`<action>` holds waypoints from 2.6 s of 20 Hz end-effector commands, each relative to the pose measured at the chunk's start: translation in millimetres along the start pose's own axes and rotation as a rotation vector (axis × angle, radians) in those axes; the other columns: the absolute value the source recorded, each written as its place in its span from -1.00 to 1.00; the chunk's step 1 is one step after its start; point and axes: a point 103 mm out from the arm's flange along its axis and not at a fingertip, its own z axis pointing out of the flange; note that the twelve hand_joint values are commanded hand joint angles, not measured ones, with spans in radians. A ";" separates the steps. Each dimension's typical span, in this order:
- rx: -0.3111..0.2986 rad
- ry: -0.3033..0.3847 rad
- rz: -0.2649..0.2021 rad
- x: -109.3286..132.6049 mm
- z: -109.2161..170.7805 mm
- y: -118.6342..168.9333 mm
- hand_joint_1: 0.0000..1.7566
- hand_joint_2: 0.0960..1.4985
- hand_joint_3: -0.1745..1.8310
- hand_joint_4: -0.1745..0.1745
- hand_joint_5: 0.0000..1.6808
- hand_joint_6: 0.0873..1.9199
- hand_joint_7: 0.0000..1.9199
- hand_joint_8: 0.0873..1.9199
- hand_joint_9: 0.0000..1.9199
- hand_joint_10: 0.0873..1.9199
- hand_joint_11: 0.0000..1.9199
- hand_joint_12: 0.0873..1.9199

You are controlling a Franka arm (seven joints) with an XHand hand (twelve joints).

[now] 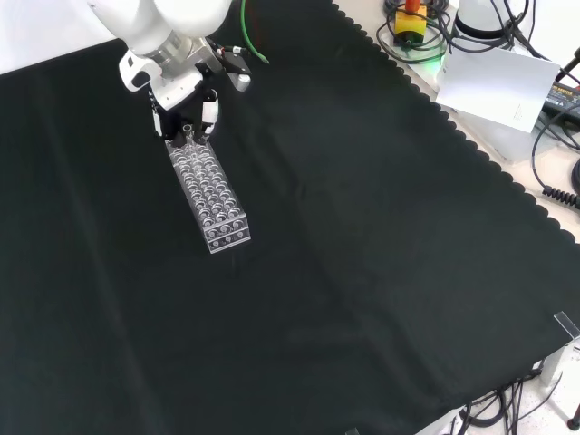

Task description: Pick up the test tube.

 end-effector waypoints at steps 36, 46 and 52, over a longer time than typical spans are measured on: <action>-0.116 0.062 -0.007 1.8 -44.0 -13.0 0.40 -0.36 -0.02 -1.00 0.62 -0.47 0.87 -0.61 0.88 -0.90 0.61 -0.38; -0.155 0.073 -0.038 -0.3 -77.7 -33.9 0.40 -0.35 -0.02 -1.00 0.62 -0.46 0.86 -0.61 0.88 -0.91 0.61 -0.38; -0.184 0.084 -0.058 -1.0 -101.4 -48.3 0.40 -0.35 -0.03 -1.00 0.62 -0.46 0.86 -0.61 0.88 -0.91 0.61 -0.38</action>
